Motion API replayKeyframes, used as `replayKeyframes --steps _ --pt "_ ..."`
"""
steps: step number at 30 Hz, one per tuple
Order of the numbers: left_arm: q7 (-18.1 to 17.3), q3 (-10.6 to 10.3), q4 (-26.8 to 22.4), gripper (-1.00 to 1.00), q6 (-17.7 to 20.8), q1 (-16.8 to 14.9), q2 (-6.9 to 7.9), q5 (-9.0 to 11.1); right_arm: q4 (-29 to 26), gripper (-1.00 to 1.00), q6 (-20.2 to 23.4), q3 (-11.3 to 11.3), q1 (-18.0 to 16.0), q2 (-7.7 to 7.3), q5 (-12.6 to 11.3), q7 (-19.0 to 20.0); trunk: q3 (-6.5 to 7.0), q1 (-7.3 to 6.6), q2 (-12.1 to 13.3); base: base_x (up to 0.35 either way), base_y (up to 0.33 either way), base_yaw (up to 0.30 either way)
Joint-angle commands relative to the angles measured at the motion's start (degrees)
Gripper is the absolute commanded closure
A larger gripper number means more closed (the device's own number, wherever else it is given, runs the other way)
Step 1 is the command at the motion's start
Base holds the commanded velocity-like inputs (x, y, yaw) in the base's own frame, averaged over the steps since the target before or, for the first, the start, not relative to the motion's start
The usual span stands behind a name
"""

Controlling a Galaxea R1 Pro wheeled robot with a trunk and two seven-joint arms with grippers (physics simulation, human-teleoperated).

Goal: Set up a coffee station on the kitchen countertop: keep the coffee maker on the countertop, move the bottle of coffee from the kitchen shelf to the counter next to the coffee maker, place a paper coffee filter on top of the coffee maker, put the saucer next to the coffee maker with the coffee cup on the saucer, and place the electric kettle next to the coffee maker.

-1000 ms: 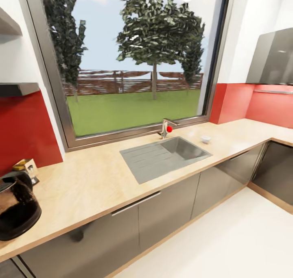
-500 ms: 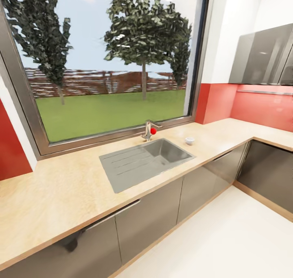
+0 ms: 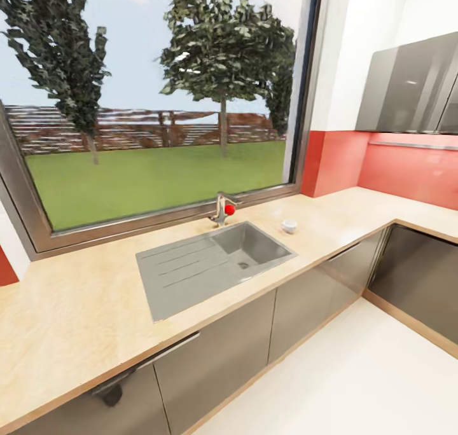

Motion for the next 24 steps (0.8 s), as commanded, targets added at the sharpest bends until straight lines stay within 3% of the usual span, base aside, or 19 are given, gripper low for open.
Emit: replayKeyframes --steps 1,24 --pt "0.2 0.5 0.1 -1.00 -0.2 -0.1 0.00 -0.6 0.1 -1.00 -0.2 0.4 0.0 0.02 -0.6 -0.2 -0.10 0.04 -0.1 0.173 -0.255 0.000" --pt "0.2 0.6 0.1 -1.00 -0.3 -0.1 0.01 -0.6 0.1 -1.00 -0.1 0.4 0.0 0.12 -0.7 -0.2 -0.10 0.04 -0.1 0.106 -0.296 0.000"
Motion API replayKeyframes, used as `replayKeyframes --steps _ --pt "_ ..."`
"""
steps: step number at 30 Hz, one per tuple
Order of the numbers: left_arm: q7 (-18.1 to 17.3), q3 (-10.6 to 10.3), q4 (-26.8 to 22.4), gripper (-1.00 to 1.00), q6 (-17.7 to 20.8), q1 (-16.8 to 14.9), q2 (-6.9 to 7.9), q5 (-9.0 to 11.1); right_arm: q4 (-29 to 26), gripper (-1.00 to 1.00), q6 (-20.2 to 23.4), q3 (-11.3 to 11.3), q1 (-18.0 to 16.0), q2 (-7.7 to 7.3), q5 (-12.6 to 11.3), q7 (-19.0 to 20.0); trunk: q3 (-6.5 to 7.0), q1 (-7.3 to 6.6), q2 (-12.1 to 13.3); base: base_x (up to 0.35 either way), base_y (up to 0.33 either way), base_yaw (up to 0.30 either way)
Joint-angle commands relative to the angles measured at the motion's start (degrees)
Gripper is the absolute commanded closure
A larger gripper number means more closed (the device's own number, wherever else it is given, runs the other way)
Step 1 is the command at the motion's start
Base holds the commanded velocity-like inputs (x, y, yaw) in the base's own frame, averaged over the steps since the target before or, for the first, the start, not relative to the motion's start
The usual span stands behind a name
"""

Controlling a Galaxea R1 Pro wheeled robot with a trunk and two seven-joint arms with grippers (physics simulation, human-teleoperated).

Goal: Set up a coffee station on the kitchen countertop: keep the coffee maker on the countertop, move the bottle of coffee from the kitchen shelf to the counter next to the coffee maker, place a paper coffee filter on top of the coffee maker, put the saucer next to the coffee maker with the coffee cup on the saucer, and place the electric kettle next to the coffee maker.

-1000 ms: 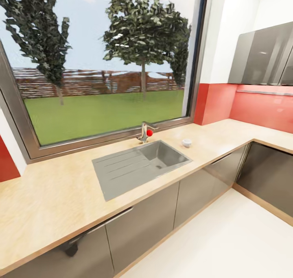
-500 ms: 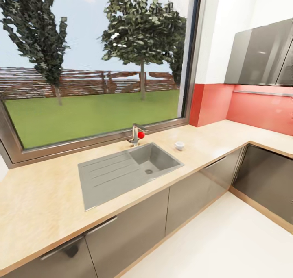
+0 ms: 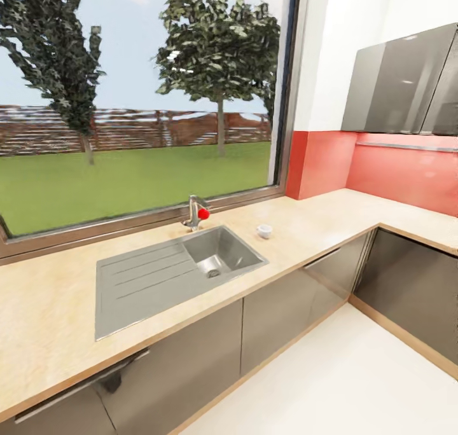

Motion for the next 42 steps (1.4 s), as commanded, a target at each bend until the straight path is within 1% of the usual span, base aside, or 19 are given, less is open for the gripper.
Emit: replayKeyframes --steps 1,42 --pt "0.2 0.5 0.1 -1.00 -0.2 -0.1 0.00 -0.6 0.1 -1.00 -0.2 0.5 0.0 0.02 -0.6 -0.1 -0.10 0.03 -0.1 0.144 -0.301 0.000" --pt "0.2 0.5 0.1 -1.00 -0.3 -0.1 0.05 -0.6 0.1 -1.00 -0.5 0.7 0.0 0.02 -0.3 0.0 -0.10 0.03 -0.1 0.164 -0.293 0.000"
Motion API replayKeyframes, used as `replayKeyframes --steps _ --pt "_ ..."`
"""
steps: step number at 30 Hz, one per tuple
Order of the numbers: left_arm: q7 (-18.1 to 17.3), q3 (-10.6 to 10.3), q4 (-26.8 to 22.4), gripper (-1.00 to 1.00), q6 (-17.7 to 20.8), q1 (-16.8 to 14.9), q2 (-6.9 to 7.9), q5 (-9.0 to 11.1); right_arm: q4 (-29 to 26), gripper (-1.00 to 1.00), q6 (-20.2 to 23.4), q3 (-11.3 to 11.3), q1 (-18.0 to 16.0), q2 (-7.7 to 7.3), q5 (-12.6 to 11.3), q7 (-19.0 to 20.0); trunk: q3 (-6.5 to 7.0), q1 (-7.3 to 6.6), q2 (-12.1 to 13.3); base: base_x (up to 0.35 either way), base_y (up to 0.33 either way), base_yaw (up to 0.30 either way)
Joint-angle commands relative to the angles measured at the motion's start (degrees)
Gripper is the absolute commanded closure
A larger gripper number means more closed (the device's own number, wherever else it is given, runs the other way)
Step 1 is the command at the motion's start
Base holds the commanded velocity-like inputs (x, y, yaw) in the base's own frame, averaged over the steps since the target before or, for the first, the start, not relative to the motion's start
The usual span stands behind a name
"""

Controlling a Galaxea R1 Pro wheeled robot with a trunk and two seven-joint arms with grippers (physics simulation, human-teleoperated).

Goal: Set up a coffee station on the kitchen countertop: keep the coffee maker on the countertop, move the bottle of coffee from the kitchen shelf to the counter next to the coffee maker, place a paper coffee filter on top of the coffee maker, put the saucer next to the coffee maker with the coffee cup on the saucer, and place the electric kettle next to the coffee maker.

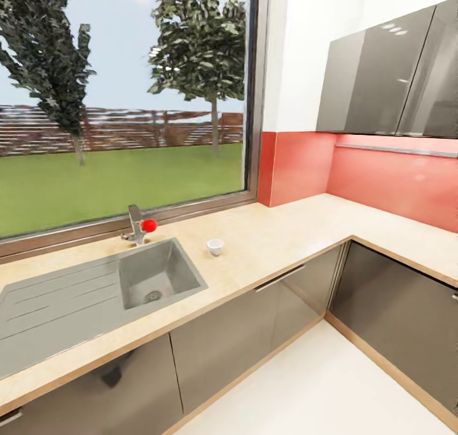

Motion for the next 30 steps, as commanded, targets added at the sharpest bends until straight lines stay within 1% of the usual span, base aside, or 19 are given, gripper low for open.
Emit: replayKeyframes --steps 1,6,8,30 --pt "0.2 0.5 0.1 -1.00 -0.2 -0.1 0.02 -0.6 0.1 -1.00 -0.2 0.5 0.0 0.02 -0.6 -0.2 -0.10 0.03 -0.1 0.162 -0.293 0.000" --pt "0.2 0.5 0.1 -1.00 -0.2 -0.1 -0.01 -0.6 0.1 -1.00 -0.2 0.4 0.0 0.02 -0.8 -0.2 -0.10 0.03 -0.1 0.162 -0.293 0.013" --pt "0.2 0.5 0.1 -1.00 -0.2 -0.1 -0.02 -0.6 0.1 -1.00 -0.2 0.3 0.0 0.02 -0.8 -0.2 -0.10 0.03 -0.1 0.162 -0.293 0.178" --pt "0.2 0.5 0.1 -1.00 -0.5 -0.1 -0.09 -0.6 0.1 -1.00 -0.2 0.3 0.0 0.10 -0.8 -0.3 -0.10 0.03 -0.1 0.142 -0.292 0.271"
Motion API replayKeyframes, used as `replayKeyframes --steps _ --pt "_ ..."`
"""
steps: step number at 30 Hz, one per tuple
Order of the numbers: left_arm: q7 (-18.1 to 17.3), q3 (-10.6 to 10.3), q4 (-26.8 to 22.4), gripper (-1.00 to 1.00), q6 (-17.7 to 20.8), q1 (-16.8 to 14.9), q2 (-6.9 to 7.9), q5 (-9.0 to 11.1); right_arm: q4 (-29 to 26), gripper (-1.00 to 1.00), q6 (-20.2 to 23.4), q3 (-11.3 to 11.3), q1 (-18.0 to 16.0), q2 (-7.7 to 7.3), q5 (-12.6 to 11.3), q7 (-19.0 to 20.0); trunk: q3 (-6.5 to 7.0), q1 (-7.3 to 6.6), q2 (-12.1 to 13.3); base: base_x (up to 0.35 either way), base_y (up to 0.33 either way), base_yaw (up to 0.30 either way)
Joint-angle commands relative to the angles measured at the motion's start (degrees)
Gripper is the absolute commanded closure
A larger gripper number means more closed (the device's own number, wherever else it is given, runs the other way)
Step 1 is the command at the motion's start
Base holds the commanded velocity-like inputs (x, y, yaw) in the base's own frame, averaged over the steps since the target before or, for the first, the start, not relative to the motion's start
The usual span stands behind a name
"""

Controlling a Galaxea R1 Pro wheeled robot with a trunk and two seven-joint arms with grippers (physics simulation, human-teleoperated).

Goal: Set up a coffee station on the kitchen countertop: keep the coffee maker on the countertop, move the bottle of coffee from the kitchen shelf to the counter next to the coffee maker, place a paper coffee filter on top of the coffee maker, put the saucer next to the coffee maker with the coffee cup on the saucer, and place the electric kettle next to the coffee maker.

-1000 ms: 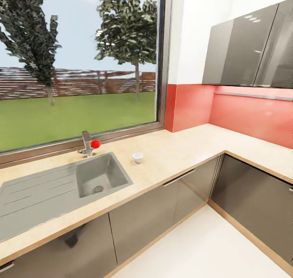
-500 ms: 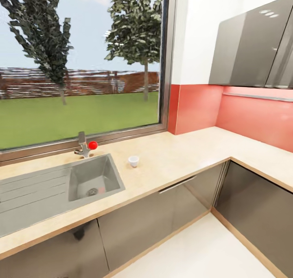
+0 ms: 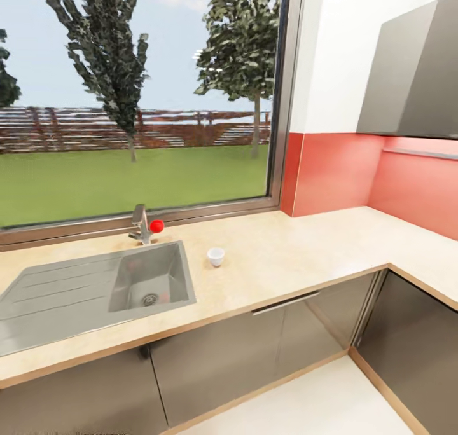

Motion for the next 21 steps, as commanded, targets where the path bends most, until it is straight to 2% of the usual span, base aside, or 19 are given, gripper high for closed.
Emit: replayKeyframes --steps 1,6,15,21 --pt "0.2 0.5 0.1 -1.00 -0.2 -0.1 0.00 -0.6 0.0 -1.00 -0.2 0.5 0.0 0.00 -0.6 -0.2 -0.10 0.04 -0.1 0.126 -0.281 0.280" --pt "0.2 0.5 0.1 -1.00 -0.3 -0.1 0.04 -0.6 0.0 -1.00 -0.2 0.5 0.0 0.00 -0.6 -0.1 -0.10 0.04 -0.1 0.079 -0.153 0.280" --pt "0.2 0.5 0.1 -1.00 -0.3 -0.1 -0.09 -0.6 0.0 -1.00 -0.2 0.5 0.0 -0.02 -0.6 -0.2 -0.10 0.04 -0.1 0.008 -0.016 0.280" --pt "0.2 0.5 0.1 -1.00 -0.3 0.0 -0.23 -0.6 0.0 -1.00 -0.2 0.5 0.0 0.00 -0.6 -0.2 -0.10 0.04 -0.1 -0.149 -0.083 0.280"
